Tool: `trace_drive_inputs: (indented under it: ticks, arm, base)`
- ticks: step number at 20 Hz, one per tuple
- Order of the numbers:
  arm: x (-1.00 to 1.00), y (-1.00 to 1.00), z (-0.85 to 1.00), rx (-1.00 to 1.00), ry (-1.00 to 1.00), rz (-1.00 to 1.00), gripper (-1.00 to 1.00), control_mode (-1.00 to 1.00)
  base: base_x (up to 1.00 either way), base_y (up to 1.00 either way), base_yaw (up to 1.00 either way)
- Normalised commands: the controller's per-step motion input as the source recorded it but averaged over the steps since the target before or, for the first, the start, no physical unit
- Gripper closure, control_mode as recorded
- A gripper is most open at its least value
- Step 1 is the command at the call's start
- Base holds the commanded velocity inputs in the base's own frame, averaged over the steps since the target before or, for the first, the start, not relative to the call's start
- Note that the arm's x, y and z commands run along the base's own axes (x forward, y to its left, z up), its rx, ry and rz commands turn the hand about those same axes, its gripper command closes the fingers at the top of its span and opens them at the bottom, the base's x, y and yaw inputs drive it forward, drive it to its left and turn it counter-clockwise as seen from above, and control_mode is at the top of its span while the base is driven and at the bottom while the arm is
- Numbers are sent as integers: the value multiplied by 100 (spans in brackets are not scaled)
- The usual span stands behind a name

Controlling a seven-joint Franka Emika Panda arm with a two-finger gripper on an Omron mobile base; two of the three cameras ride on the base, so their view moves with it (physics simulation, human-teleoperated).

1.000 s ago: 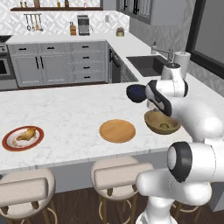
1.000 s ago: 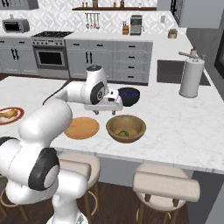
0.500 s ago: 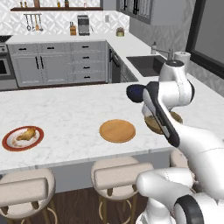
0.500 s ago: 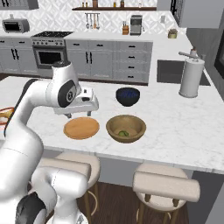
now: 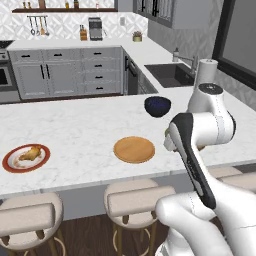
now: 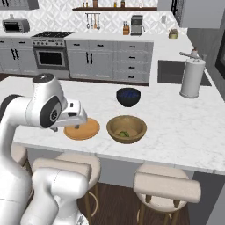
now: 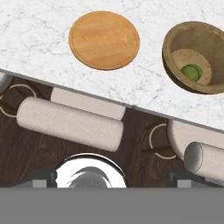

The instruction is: Pick the chicken drumstick and lime from their plates and place them in the bowl. Then put the bowl in the fridge.

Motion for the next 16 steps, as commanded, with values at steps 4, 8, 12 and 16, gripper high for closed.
trace_drive_inputs:
  ticks: [4,8,12,16]
  arm:
    - [0,0,-1,0,0,0,-100,-100]
    - [0,11,0,0,0,0,-100,-100]
    - [4,56,0,-1,-3,-1,-100,-100]
    - [0,0,0,0,0,0,-100,100]
  base:
    - [0,0,0]
    - [0,0,0]
    - [0,0,0]
    - [6,96,-2]
